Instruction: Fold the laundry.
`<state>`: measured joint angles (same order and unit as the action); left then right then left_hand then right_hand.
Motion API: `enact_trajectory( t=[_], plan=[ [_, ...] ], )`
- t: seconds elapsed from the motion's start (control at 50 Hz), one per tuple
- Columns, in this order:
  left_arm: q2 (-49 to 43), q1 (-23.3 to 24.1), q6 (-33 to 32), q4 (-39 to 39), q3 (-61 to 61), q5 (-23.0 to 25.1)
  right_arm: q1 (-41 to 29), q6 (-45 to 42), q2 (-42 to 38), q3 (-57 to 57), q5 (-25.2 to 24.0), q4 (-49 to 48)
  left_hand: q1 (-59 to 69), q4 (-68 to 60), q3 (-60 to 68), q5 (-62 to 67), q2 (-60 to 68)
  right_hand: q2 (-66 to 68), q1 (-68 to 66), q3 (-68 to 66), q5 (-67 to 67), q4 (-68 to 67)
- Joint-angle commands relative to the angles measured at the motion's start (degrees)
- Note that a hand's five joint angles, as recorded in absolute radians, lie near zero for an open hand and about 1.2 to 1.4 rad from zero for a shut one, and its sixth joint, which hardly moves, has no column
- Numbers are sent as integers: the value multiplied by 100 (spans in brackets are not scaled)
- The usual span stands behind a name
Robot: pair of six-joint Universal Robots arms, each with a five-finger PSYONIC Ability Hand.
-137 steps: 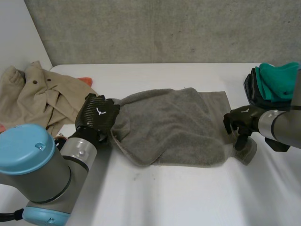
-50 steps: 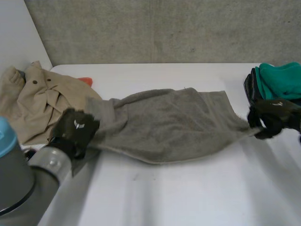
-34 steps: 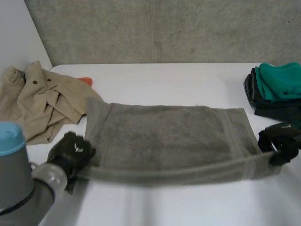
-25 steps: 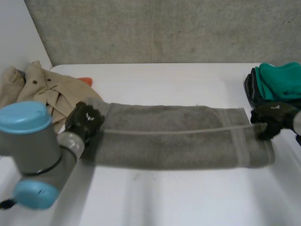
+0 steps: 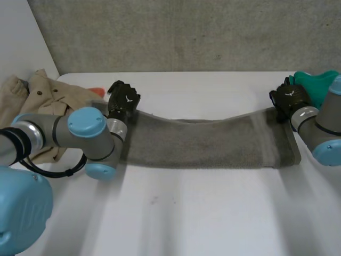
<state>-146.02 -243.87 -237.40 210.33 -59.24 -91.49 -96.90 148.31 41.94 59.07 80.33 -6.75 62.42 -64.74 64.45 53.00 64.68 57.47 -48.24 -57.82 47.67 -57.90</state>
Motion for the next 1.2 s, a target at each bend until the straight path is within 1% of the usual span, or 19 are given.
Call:
enact_trajectory(
  t=[0.02, 0.06, 0.14, 0.18, 0.2, 0.26, 0.3, 0.34, 0.36, 0.4, 0.44, 0.52, 0.58, 0.68, 0.94, 1.0, 1.04, 1.16, 1.2],
  plan=[
    [292, 322, 10, 658, -281, -88, -329, 101, 253, 16, 149, -81, -5237, 5469, -5440, -5296, -5463, -4747, 3824, 4782, -4767, 4790],
    [547, 313, 27, 649, -465, -106, -312, 189, 534, 148, 193, -72, -5237, 5469, -5440, -5296, -5463, -4747, 3824, 4782, -4767, 4790],
    [1495, 252, 53, 597, -1368, -115, -303, 277, 1437, 788, 132, -37, -5237, 5469, -5440, -5296, -5463, -4747, 3824, 4782, -4767, 4790],
    [1847, 199, 106, 535, -1695, -89, -312, 251, 1720, 1026, 106, 7, -5237, 5469, -5440, -5296, -5463, -4747, 3824, 4782, -4767, 4790],
    [2197, 147, 193, 430, -2018, -71, -312, 234, 1948, 1236, 71, 111, -5237, 5469, -5440, -5296, -5463, -4747, 3824, 4782, -4767, 4790],
    [2665, 85, 422, 202, -2477, -10, -285, 225, 2213, 1519, -52, 410, -5242, 5474, -5445, -5300, -5468, -4747, 3824, 4782, -4767, 4790],
    [3035, -46, 703, -88, -2820, 113, -224, 190, 2310, 1765, -254, 814, -5237, 5469, -5441, -5296, -5463, -4747, 3824, 4782, -4767, 4790],
    [3202, -213, 905, -299, -3005, 219, -145, 172, 2354, 1923, -377, 1043, -5237, 5469, -5440, -5296, -5463, -4747, 3824, 4782, -4767, 4790],
    [3316, -423, 1106, -509, -3154, 306, -23, 128, 2380, 2124, -491, 1270, -5221, 5453, -5424, -5279, -5447, -4747, 3824, 4782, -4767, 4790],
    [3369, -748, 1457, -825, -3295, 455, 153, 15, 2433, 2466, -623, 1430, -5137, 5369, -5340, -5195, -5363, -4747, 3824, 4782, -4767, 4790],
    [3352, -925, 1722, -993, -3340, 544, 294, -143, 2468, 2827, -737, 1361, -5036, 5268, -5239, -5094, -5262, -4524, 3601, 4558, -4543, 4566],
    [3256, -1110, 2074, -1038, -3322, 579, 505, -294, 2469, 3241, -905, 966, -4918, 5150, -5121, -4977, -5144, -4017, 3094, 4051, -4037, 4059],
    [2932, -1172, 2241, -1038, -3235, 580, 593, -329, 2442, 3470, -949, 624, -4533, 4765, -4736, -4591, -4759, -3279, 2355, 3313, -3298, 3321],
    [2597, -1137, 2295, -1030, -3138, 562, 734, -382, 2284, 3585, -1028, 245, -4212, 4444, -4415, -4270, -4438, -3142, 2218, 3176, -3161, 3184],
    [2526, -1058, 2356, -924, -3190, 544, 831, -900, 1599, 3427, -1002, -125, -4144, 4376, -4347, -4202, -4370, -2301, 1378, 2335, -2321, 2343],
    [2561, -1058, 2391, -915, -3217, 535, 840, -1014, 1476, 3365, -1019, -151, -4144, 4376, -4347, -4202, -4370, -238, -685, 272, -258, 280],
    [2596, -1066, 2418, -915, -3234, 536, 883, -1041, 1397, 3278, -985, -160, -4144, 4376, -4347, -4202, -4370, 2241, -3164, -2207, 2222, -2199],
    [2771, -1067, 2453, -924, -3313, 527, 1182, -1085, 1493, 3286, -817, -195, -4161, 4393, -4364, -4219, -4387, 2253, -3176, -2218, 2233, -2210],
    [2912, -1093, 2453, -933, -3401, 535, 1384, -1085, 1668, 3321, -809, -256, -4161, 4393, -4364, -4219, -4387, 2253, -3176, -2218, 2233, -2210]
  ],
)
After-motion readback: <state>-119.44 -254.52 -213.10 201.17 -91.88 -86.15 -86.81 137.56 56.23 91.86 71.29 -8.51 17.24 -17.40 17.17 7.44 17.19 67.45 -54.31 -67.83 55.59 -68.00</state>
